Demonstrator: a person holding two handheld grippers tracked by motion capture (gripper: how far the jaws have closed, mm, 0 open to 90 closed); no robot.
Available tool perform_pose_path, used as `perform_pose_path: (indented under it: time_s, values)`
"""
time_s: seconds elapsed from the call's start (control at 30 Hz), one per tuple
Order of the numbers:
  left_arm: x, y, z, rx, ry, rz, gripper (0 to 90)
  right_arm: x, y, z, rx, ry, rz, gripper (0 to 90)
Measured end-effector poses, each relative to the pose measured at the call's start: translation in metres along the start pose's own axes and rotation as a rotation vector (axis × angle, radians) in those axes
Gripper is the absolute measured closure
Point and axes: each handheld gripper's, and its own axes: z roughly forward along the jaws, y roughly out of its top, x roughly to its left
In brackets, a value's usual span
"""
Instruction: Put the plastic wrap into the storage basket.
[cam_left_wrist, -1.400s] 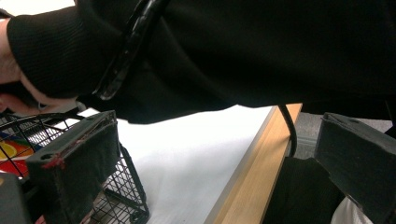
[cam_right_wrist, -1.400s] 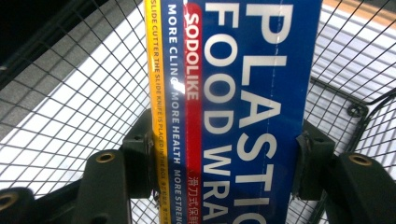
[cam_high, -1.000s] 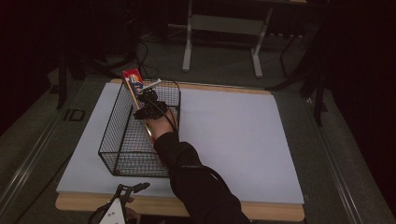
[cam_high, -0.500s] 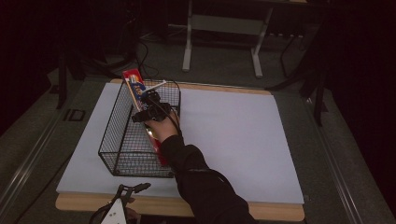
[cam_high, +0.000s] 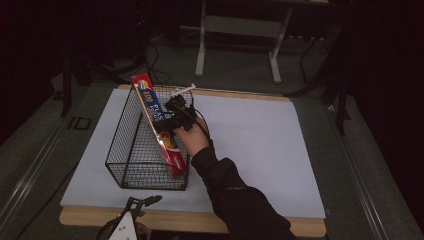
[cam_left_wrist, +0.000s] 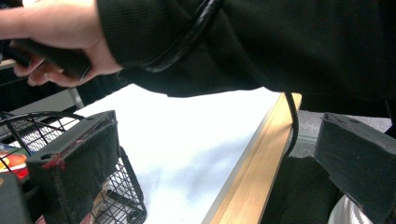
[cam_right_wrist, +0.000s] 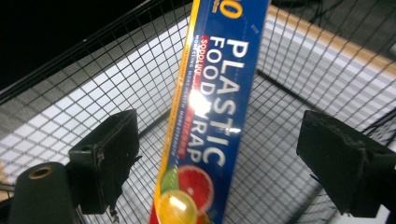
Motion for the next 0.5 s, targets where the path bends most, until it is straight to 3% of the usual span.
perform_pose_path:
  time_s: [0.17,0.3,0.5]
  values:
    - [0.001,-0.001,0.001,0.007,0.001,-0.002,0.7,-0.002,-0.007,-0.021,-0.035,-0.025,-0.074,13.8]
    - [0.001,-0.001,0.002,0.008,-0.001,-0.001,0.7,-0.002,-0.015,-0.032,-0.033,-0.027,-0.114,13.8]
    - [0.000,-0.001,0.003,0.012,-0.003,-0.002,0.7,-0.006,-0.030,-0.054,-0.058,0.001,-0.131,13.8]
